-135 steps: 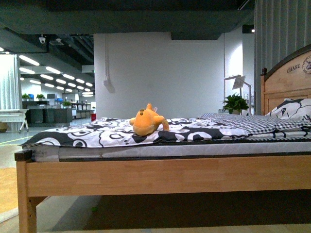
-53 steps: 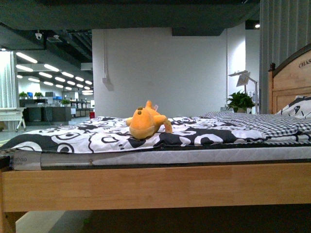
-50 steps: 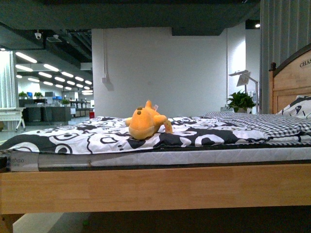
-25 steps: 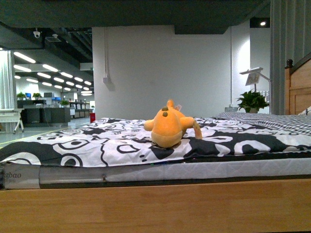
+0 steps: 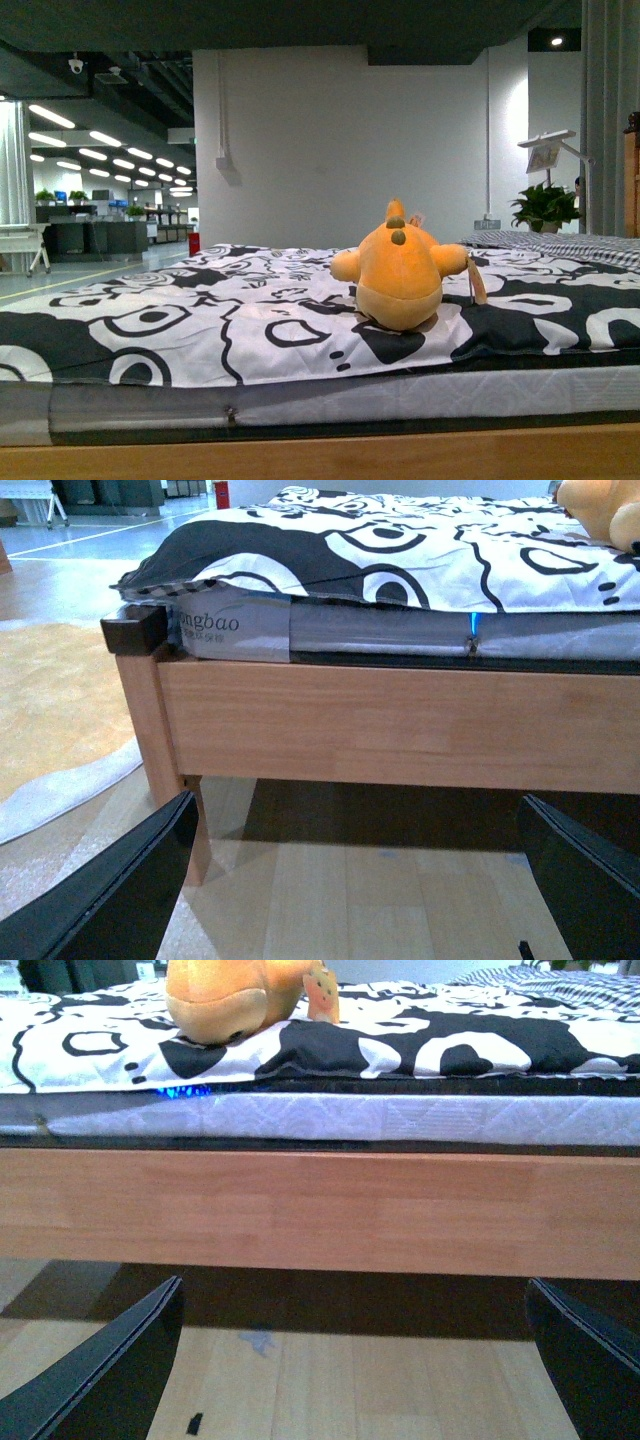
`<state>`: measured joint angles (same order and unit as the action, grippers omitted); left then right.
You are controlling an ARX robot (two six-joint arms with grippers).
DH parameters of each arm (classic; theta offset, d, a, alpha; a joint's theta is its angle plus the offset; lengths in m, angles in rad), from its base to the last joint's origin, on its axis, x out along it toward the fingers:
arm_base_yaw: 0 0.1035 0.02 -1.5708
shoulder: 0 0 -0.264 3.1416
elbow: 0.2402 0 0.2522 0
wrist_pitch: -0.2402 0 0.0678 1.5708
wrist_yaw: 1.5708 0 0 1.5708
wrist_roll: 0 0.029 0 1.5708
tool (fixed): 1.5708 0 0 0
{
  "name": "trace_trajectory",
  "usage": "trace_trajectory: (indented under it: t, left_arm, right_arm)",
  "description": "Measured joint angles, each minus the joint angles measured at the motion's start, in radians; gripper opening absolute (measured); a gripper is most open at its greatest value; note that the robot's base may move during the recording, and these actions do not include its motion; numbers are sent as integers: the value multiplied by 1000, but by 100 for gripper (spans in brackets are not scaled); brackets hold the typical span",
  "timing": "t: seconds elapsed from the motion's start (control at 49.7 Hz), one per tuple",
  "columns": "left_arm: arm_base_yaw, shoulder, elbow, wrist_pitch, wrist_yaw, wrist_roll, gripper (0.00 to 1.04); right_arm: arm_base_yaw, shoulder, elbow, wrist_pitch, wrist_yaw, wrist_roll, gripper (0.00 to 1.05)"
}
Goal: Put away toys
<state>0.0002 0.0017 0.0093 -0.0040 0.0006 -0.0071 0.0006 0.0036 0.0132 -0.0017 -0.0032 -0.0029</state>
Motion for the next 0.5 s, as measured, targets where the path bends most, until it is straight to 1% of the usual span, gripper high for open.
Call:
trace_trajectory:
  t: [0.503]
  left_arm:
    - [0,0,0,0,0,0,99]
  right_arm:
    - [0,1,0,0,2,0,104]
